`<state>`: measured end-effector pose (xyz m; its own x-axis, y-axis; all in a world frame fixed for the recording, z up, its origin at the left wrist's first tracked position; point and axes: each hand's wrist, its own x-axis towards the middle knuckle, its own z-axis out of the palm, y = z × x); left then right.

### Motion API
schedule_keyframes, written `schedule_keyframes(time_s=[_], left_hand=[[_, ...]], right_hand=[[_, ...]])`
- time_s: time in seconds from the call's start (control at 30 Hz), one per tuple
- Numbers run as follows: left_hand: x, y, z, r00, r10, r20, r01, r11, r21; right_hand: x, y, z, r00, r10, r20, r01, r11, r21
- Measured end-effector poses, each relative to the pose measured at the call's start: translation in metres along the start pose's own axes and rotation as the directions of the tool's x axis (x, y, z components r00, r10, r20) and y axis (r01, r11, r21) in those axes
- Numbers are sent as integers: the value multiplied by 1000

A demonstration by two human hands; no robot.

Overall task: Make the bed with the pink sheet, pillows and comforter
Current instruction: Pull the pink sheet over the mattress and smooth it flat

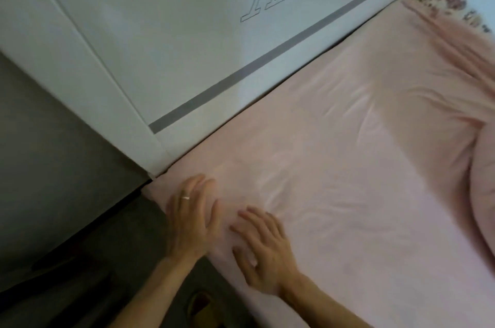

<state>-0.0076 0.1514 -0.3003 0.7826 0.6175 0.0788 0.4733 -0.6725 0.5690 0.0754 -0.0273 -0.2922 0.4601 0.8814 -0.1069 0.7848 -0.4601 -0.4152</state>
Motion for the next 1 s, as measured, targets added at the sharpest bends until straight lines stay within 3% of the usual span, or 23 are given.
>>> schedule_keyframes(time_s=[0.07,0.1,0.17,0.23,0.3,0.4,0.47,0.53,0.57,0.63,0.67,0.73,0.9,0.93,1.0], left_hand=[[12,18,21,933,257,252,-298,943,145],[15,21,31,869,336,363,-423,885,193],[10,11,41,802,350,484,-515,816,264],[0,-13,34,849,228,477,-418,842,341],[-11,-25,18,890,121,440,-316,859,402],[-24,7,10,929,73,363,-227,886,404],[-28,51,24,933,128,336,-247,906,342],[-34,100,48,891,248,380,-363,893,267],[-39,126,65,857,315,407,-430,872,232],[-59,168,99,766,422,486,-563,804,189],[-75,190,115,687,470,554,-644,746,166],[-101,199,132,616,470,632,-714,672,196],[-127,192,127,695,192,693,-599,687,410],[-127,199,126,701,158,695,-581,692,429],[-126,227,126,703,178,689,-572,717,398]], right_hand=[[-1,31,-20,953,299,-56,-304,941,-146],[-8,43,-21,925,379,2,-371,908,-196],[-50,56,-12,903,393,175,-340,901,-271],[-112,58,0,879,377,291,-298,912,-283],[-174,55,0,897,343,280,-241,908,-342],[-215,59,-31,902,237,361,-129,946,-299],[-204,77,-51,920,336,203,-291,930,-223],[-178,104,-70,826,563,-11,-556,811,-181],[-170,121,-76,758,651,-38,-647,743,-169],[-175,155,-80,659,751,41,-737,655,-166],[-200,170,-76,613,785,91,-770,620,-152],[-261,179,-60,514,832,207,-829,544,-130],[-444,144,-39,129,911,391,-976,187,-113],[-464,142,-43,85,907,413,-985,138,-100],[-478,143,-53,75,912,404,-991,113,-71]])
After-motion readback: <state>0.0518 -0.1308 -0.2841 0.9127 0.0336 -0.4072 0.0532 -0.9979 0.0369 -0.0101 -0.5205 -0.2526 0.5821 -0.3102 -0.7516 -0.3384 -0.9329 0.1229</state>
